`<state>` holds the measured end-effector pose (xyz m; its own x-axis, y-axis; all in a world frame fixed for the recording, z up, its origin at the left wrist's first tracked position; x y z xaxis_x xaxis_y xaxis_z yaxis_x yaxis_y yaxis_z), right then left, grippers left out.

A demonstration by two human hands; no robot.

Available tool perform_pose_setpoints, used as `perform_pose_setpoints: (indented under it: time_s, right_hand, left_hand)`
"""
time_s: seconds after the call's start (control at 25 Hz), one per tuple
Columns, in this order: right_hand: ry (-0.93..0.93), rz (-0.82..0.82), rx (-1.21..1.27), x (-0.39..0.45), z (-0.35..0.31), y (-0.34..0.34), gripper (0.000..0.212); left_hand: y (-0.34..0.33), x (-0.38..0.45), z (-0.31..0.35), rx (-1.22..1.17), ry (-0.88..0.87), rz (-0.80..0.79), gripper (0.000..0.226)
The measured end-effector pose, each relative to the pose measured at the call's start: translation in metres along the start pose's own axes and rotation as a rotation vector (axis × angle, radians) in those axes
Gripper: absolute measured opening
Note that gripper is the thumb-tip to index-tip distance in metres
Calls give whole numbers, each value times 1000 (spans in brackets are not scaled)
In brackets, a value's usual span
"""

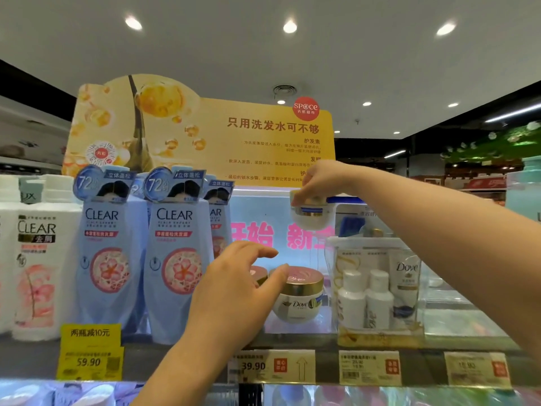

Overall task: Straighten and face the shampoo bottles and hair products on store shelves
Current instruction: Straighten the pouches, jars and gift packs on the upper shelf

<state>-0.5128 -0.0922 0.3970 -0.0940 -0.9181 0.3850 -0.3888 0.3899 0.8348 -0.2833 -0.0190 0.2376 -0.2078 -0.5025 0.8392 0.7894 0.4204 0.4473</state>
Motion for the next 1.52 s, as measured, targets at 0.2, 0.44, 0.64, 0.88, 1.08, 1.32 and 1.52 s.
perform_pose_setpoints:
  time_s: [0.2,0.44,0.64,0.88,1.08,1.32,1.52]
  right_hand:
    - [184,16,172,-32,-64,-9,34]
    - [120,-152,34,-56,-78,-75,56]
    - [32,-153,25,-60,-71,-72,59]
    - [116,-147,-20,-84,-67,-40,73]
    - [168,128,15,-106,-8,64,42]
    - [19,-22,-285,-97,83,65,36]
    - [101,42,-191,-97,93,55,24]
  left_hand:
    - [10,-6,-9,79,9,43,26]
    - [16,-24,-21,41,9,20,22]
    - [17,-32,-28,7,8,-10,26]
    - [1,-31,-9,-15,-4,-16,18]
    - [-15,-24,19,-57,8,1,21]
    - [-30,-15,56,-68,64,70,21]
    - [-41,-20,90,-31,86,77,25]
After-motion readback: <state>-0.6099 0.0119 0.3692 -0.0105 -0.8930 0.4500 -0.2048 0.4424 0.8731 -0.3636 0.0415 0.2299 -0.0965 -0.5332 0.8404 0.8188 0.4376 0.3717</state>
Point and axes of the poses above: each hand's wrist, its own x-axis towards the middle knuckle, its own y-axis out of the back of the hand, z = x × y, the point moved 4 cm from there along x, towards the middle knuckle, and after that the axes turned 14 degrees about x, right-handed, at the moved point
